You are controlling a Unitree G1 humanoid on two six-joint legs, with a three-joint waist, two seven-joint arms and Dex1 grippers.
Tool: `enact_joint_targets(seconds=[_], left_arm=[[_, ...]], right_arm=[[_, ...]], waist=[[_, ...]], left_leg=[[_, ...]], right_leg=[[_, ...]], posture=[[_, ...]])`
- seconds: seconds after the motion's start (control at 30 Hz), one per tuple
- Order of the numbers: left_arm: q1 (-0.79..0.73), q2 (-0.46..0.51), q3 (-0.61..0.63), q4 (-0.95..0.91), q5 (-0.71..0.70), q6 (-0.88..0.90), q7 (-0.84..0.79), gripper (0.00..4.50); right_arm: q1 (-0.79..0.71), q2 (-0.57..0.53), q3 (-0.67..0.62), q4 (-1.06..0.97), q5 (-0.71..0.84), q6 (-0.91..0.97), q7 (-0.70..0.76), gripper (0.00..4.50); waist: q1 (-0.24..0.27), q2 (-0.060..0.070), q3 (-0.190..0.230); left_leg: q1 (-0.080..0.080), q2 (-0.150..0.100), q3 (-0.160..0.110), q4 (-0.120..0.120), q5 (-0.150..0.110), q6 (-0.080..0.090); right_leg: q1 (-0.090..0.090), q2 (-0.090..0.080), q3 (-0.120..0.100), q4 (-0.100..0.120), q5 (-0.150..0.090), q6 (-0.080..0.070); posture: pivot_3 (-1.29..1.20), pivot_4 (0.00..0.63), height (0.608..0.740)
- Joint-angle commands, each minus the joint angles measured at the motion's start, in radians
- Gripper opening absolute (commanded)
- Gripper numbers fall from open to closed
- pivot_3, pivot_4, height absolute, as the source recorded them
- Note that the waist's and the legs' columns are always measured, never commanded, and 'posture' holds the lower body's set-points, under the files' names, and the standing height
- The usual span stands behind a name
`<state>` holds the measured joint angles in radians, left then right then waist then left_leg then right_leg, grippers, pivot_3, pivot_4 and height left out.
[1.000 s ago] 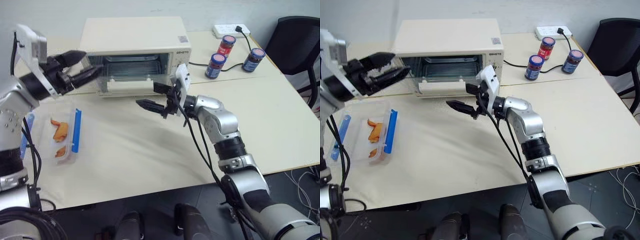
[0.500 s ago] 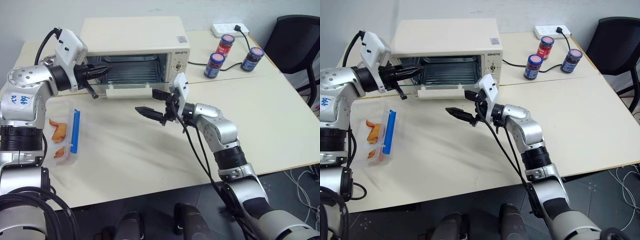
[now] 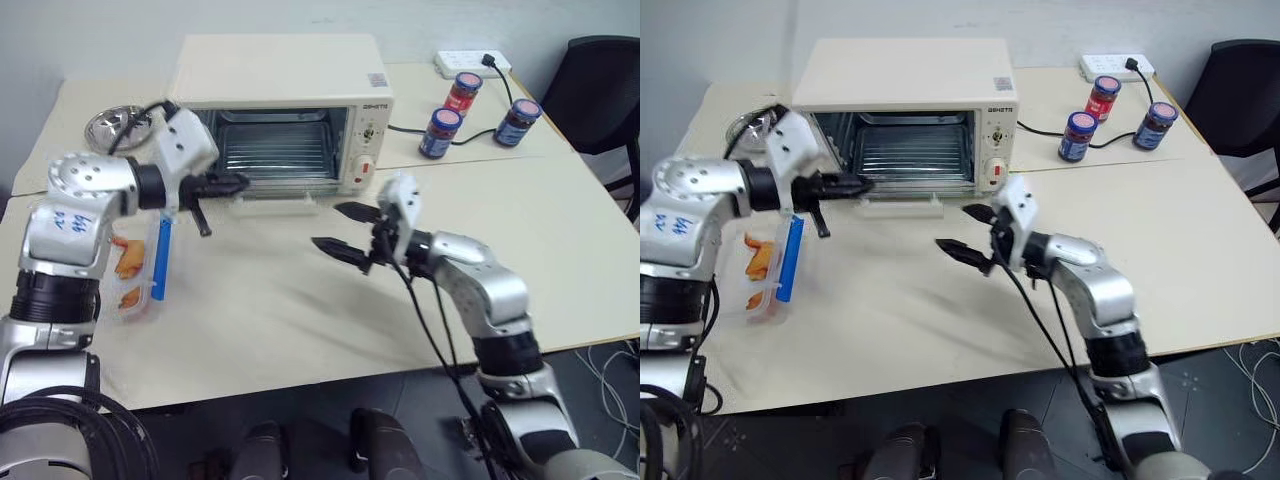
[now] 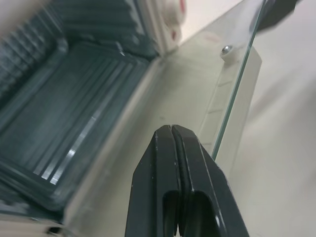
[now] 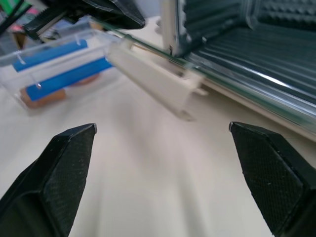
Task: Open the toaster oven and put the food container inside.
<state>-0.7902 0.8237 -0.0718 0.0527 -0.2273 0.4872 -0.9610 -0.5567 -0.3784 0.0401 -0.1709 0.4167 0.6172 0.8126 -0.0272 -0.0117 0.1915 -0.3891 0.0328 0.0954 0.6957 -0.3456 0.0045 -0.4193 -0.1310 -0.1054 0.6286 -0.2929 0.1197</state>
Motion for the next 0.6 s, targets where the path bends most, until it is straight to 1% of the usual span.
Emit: enact_joint_targets(seconds=[0.03, 0.1, 0.2, 0.27, 0.33, 0.47, 0.6], left_arm=[[0.046, 0.008, -0.004, -0.138, 0.006, 0.039, 0.011, 0.02], [0.089, -0.006, -0.025, -0.185, 0.026, 0.059, 0.039, 0.02], [0.113, -0.043, -0.050, -0.195, 0.068, 0.082, 0.106, 0.02], [0.121, -0.080, -0.080, -0.146, 0.139, 0.051, 0.185, 0.02], [0.127, -0.115, -0.096, -0.110, 0.178, 0.030, 0.228, 0.02], [0.124, -0.186, -0.103, -0.067, 0.204, 0.022, 0.279, 0.02], [0.137, -0.221, -0.095, -0.079, 0.205, 0.055, 0.295, 0.02]], right_arm=[[0.064, -0.074, -0.067, -0.176, 0.082, 0.070, 0.006, 4.50], [0.107, -0.116, -0.104, -0.245, 0.129, 0.118, -0.001, 4.50], [0.130, -0.141, -0.133, -0.300, 0.176, 0.163, -0.029, 4.50], [0.129, -0.143, -0.145, -0.324, 0.196, 0.179, -0.055, 4.50], [0.124, -0.139, -0.156, -0.341, 0.219, 0.193, -0.078, 4.50], [0.114, -0.139, -0.165, -0.362, 0.263, 0.212, -0.109, 4.50], [0.110, -0.160, -0.165, -0.373, 0.298, 0.220, -0.108, 4.50]], waist=[[0.003, 0.000, 0.000], [0.005, 0.000, 0.000], [0.009, 0.000, 0.000], [0.012, 0.000, 0.000], [0.018, 0.000, 0.000], [0.029, 0.000, 0.000], [0.038, 0.000, 0.000]], left_leg=[[0.000, 0.000, 0.000, 0.000, 0.000, 0.000], [0.000, 0.000, 0.000, 0.001, 0.000, 0.000], [0.000, 0.000, 0.000, 0.001, 0.000, 0.001], [0.001, 0.000, 0.000, 0.002, 0.000, 0.001], [0.001, 0.000, 0.000, 0.002, 0.000, 0.001], [0.001, 0.000, 0.000, 0.002, 0.000, 0.002], [0.000, -0.001, 0.000, 0.003, 0.000, 0.002]], right_leg=[[0.000, 0.000, 0.000, 0.000, 0.000, 0.000], [0.000, 0.000, 0.001, 0.000, 0.000, 0.000], [0.001, 0.000, 0.001, 0.001, 0.000, 0.000], [0.002, 0.000, 0.001, 0.001, 0.000, 0.000], [0.002, 0.000, 0.001, 0.001, 0.000, 0.000], [0.002, 0.000, 0.001, 0.000, 0.000, 0.000], [0.002, -0.001, 0.000, 0.000, 0.000, 0.000]], posture=[[0.00, 0.150, 0.740], [0.00, 0.150, 0.740], [0.00, 0.150, 0.740], [0.00, 0.150, 0.740], [0.00, 0.150, 0.740], [0.00, 0.150, 0.740], [0.00, 0.150, 0.740]])
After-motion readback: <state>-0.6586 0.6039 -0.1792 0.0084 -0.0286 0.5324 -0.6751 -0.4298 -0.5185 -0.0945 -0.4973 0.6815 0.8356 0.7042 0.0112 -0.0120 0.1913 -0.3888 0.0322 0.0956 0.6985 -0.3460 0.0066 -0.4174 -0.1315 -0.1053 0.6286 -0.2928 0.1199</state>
